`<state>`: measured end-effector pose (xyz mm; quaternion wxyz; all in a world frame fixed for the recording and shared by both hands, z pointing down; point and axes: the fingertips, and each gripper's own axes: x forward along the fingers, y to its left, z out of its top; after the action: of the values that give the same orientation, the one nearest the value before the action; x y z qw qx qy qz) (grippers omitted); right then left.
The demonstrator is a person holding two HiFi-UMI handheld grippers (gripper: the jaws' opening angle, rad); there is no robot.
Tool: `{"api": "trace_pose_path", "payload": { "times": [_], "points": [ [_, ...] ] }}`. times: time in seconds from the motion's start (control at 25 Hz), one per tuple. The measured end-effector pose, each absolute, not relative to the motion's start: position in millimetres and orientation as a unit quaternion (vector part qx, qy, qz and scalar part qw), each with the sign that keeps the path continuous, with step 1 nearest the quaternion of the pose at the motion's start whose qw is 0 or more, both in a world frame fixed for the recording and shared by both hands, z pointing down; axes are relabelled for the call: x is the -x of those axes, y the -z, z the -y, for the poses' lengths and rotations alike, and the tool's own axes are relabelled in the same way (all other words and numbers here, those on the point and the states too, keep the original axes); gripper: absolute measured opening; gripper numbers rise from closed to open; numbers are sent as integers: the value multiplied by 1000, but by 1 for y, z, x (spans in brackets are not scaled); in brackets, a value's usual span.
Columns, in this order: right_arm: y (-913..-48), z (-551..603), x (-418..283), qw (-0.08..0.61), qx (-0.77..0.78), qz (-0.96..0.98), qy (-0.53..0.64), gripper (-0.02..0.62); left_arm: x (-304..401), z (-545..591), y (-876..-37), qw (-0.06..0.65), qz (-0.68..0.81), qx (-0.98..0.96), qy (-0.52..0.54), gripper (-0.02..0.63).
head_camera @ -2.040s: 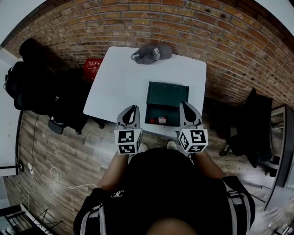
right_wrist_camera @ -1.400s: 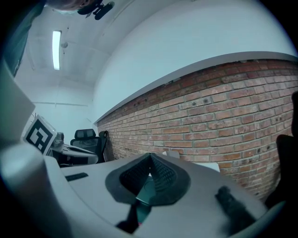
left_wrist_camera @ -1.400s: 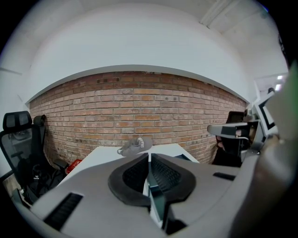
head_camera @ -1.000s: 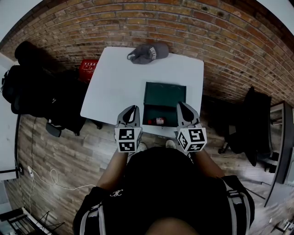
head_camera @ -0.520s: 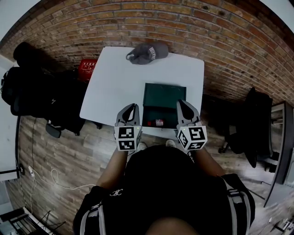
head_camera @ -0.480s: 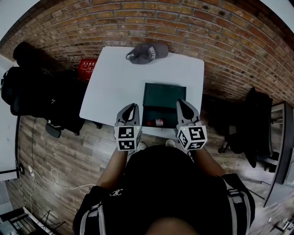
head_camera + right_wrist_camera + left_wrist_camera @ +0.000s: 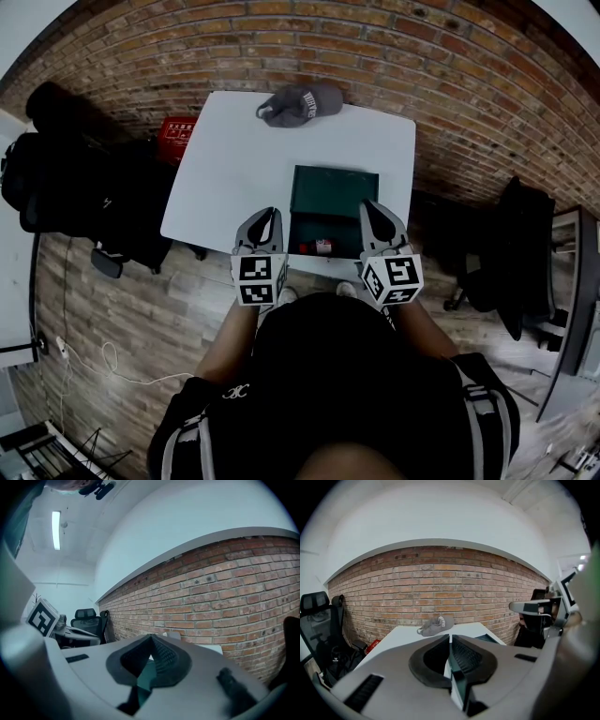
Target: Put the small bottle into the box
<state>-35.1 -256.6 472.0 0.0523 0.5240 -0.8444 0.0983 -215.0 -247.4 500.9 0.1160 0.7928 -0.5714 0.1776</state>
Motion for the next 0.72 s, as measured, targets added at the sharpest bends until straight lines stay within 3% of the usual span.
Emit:
{"api": "trace_pose_path", "payload": {
  "times": [0.72],
  "points": [
    [-471,235,35,58,-522,845,-100,29,214,227,-500,114,568,-795,-178,28]
  ]
}}
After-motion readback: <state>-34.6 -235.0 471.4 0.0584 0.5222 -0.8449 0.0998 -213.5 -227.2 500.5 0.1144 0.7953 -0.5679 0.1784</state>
